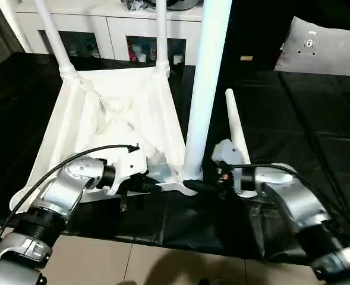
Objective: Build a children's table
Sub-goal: Rotate leg to tighten
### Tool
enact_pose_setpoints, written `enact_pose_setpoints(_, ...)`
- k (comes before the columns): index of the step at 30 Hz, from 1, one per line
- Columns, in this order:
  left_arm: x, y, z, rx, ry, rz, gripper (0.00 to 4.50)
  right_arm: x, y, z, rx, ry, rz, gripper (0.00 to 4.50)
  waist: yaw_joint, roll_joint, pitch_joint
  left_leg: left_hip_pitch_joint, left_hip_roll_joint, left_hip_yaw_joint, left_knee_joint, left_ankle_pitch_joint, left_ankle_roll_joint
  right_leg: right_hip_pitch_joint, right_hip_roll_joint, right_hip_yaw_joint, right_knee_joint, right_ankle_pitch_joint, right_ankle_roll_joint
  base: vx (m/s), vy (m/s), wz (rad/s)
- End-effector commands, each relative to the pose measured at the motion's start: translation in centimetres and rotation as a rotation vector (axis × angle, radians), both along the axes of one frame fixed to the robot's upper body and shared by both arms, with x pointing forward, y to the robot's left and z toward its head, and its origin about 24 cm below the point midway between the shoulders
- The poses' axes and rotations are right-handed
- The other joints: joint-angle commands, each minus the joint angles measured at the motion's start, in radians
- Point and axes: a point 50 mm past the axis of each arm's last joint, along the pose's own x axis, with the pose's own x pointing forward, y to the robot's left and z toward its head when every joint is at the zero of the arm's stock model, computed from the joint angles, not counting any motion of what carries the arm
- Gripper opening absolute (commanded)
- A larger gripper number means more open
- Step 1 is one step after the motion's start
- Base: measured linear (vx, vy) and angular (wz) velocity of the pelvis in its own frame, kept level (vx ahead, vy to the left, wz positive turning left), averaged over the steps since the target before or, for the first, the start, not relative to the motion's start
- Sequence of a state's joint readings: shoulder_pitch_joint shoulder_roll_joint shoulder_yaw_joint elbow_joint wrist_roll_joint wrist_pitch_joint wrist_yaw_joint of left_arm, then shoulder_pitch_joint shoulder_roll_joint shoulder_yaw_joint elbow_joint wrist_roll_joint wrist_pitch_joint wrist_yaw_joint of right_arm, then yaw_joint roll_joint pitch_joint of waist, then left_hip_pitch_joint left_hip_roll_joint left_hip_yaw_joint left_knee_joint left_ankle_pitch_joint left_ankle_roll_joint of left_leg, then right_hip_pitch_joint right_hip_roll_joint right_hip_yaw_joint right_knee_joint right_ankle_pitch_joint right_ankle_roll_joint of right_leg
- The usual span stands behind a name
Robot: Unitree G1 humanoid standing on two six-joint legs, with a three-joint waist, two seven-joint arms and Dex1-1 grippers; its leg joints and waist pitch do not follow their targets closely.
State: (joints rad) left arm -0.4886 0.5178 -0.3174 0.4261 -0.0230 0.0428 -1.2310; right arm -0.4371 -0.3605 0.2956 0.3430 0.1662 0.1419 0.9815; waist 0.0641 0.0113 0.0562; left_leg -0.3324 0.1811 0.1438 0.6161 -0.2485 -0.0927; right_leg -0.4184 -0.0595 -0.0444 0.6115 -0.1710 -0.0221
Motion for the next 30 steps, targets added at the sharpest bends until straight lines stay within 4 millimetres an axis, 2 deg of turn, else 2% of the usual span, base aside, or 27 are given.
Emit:
enact_pose_setpoints(1, -0.5, -0.3, -0.3, 0.045, 0.02, -0.065, 0.0, 0.4, -0.1, 0.2, -0.004, -0.015, 0.002, 2.99, 0.005, 0.007, -0.068, -0.016, 0.032, 0.004, -0.077, -0.038, 0.045, 0.076, -0.072, 0.043, -0.047, -0.061, -0.285, 0.0, 0.0, 0.0)
enact_pose_setpoints(9, -0.6, -0.4, -0.3, 0.022, 0.035, -0.06, 0.0, 0.1, 0.1, -0.2, 0.02, 0.005, 0.015, 2.74, 0.004, 0.007, -0.068, -0.016, 0.032, 0.004, -0.077, -0.047, 0.042, 0.078, -0.072, 0.043, -0.048, -0.068, -0.281, 0.0, 0.0, 0.0)
enact_pose_setpoints(10, -0.7, -0.6, -0.2, -0.003, 0.042, -0.041, 0.0, -0.1, 0.2, -0.4, 0.029, 0.018, 0.015, 2.73, 0.004, 0.011, -0.069, -0.015, 0.034, 0.003, -0.077, -0.041, 0.04, 0.077, -0.073, 0.043, -0.045, -0.056, -0.286, 0.0, 0.0, 0.0)
enact_pose_setpoints(12, -0.8, -1.0, -0.3, -0.023, 0.053, -0.002, 0.0, -0.4, 0.6, -0.8, 0.038, 0.037, 0.006, 2.72, 0.002, 0.01, -0.069, -0.016, 0.037, 0.004, -0.078, -0.038, 0.041, 0.078, -0.073, 0.043, -0.043, -0.039, -0.293, 0.0, 0.0, 0.0)
enact_pose_setpoints(14, -1.1, -1.5, -0.3, -0.046, 0.065, 0.033, 0.0, -0.7, 1.1, -1.3, 0.043, 0.049, -0.019, 2.72, 0.001, 0.011, -0.067, -0.016, 0.036, 0.003, -0.079, -0.046, 0.041, 0.077, -0.072, 0.042, -0.046, -0.054, -0.292, 0.0, 0.0, 0.0)
enact_pose_setpoints(16, -1.6, -2.8, -0.5, -0.11, 0.08, 0.124, 0.0, -0.5, 2.7, -2.1, 0.082, 0.081, -0.133, 2.72, -0.004, 0.013, -0.061, -0.018, 0.037, 0.003, -0.083, -0.073, 0.029, 0.076, -0.073, 0.042, -0.052, -0.095, -0.288, 0.0, 0.0, 0.0)
enact_pose_setpoints(17, -1.6, -2.8, -0.5, -0.11, 0.08, 0.124, 0.0, -0.5, 2.7, -2.1, 0.082, 0.081, -0.133, 2.72, -0.009, 0.011, -0.06, -0.019, 0.034, 0.002, -0.085, -0.098, 0.018, 0.078, -0.073, 0.042, -0.059, -0.149, -0.273, 0.0, 0.0, 0.0)
enact_pose_setpoints(18, -1.7, -3.8, -0.5, -0.135, 0.077, 0.18, 0.0, -0.2, 3.6, -2.3, 0.101, 0.09, -0.201, 2.72, -0.012, 0.011, -0.062, -0.017, 0.033, 0.002, -0.085, -0.108, 0.012, 0.079, -0.073, 0.042, -0.058, -0.17, -0.267, 0.0, 0.0, 0.0)
enact_pose_setpoints(20, -1.8, -5.4, -0.4, -0.164, 0.062, 0.26, 0.0, 0.5, 4.6, -2.8, 0.117, 0.121, -0.304, 2.72, -0.027, 0.005, -0.055, -0.024, 0.029, -0.001, -0.088, -0.135, 0.005, 0.079, -0.073, 0.041, -0.072, -0.298, -0.229, 0.0, 0.0, 0.0)
enact_pose_setpoints(21, -1.8, -5.6, -0.4, -0.166, 0.06, 0.267, 0.0, 0.6, 4.7, -2.8, 0.118, 0.125, -0.316, 2.72, -0.03, 0.006, -0.054, -0.024, 0.028, -0.002, -0.089, -0.141, 0.003, 0.079, -0.073, 0.04, -0.075, -0.326, -0.219, 0.0, 0.0, 0.0)
enact_pose_setpoints(22, -1.8, -6.5, -0.4, -0.178, 0.052, 0.296, 0.0, 1.0, 5.1, -3.0, 0.12, 0.142, -0.38, 2.72, -0.032, 0.007, -0.052, -0.016, 0.026, -0.001, -0.088, -0.161, 0.003, 0.07, -0.071, 0.039, -0.084, -0.394, -0.193, 0.0, 0.0, 0.0)
enact_pose_setpoints(23, -1.5, -8.3, -0.3, -0.18, 0.015, 0.345, 0.0, 1.9, 5.7, -3.6, 0.119, 0.194, -0.508, 2.72, -0.033, -0.001, -0.051, -0.011, 0.023, 0.0, -0.087, -0.175, 0.008, 0.063, -0.069, 0.039, -0.092, -0.452, -0.173, 0.0, 0.0, 0.0)
enact_pose_setpoints(24, -1.5, -9.2, -0.2, -0.176, -0.003, 0.355, 0.0, 2.1, 6.0, -3.8, 0.113, 0.205, -0.529, 2.72, -0.035, 0.001, -0.048, -0.01, 0.022, 0.001, -0.087, -0.184, 0.01, 0.059, -0.068, 0.039, -0.096, -0.483, -0.166, 0.0, 0.0, 0.0)
enact_pose_setpoints(25, -1.5, -9.7, -0.2, -0.174, -0.013, 0.358, 0.0, 2.1, 6.1, -3.9, 0.11, 0.207, -0.528, 2.72, -0.033, 0.002, -0.045, -0.004, 0.018, 0.0, -0.085, -0.207, 0.016, 0.054, -0.069, 0.034, -0.108, -0.558, -0.139, 0.0, 0.0, 0.0)
enact_pose_setpoints(26, -1.5, -10.1, -0.1, -0.175, -0.016, 0.353, 0.0, 2.0, 6.3, -3.8, 0.125, 0.198, -0.497, 2.72, -0.029, 0.004, -0.047, -0.005, 0.019, -0.001, -0.087, -0.212, 0.024, 0.054, -0.071, 0.033, -0.113, -0.585, -0.117, 0.0, 0.0, 0.0)
enact_pose_setpoints(28, -1.4, -10.1, -0.2, -0.142, -0.047, 0.346, 0.0, 2.0, 6.2, -3.6, 0.141, 0.187, -0.487, 3.28, -0.023, 0.001, -0.046, 0.002, 0.02, -0.001, -0.09, -0.238, 0.034, 0.046, -0.067, 0.032, -0.118, -0.597, -0.099, 0.0, 0.0, 0.0)
enact_pose_setpoints(29, -1.3, -9.7, -0.3, -0.117, -0.06, 0.352, 0.0, 2.0, 6.0, -3.4, 0.151, 0.177, -0.49, 3.44, -0.021, 0.006, -0.048, -0.005, 0.021, -0.005, -0.094, -0.228, 0.034, 0.052, -0.069, 0.033, -0.112, -0.571, -0.099, 0.0, 0.0, 0.0)
enact_pose_setpoints(30, -1.2, -9.3, -0.4, -0.095, -0.071, 0.364, 0.0, 2.0, 5.8, -3.3, 0.156, 0.164, -0.491, 3.44, -0.02, 0.005, -0.05, -0.007, 0.022, -0.005, -0.095, -0.22, 0.035, 0.054, -0.067, 0.033, -0.111, -0.552, -0.099, 0.0, 0.0, 0.0)
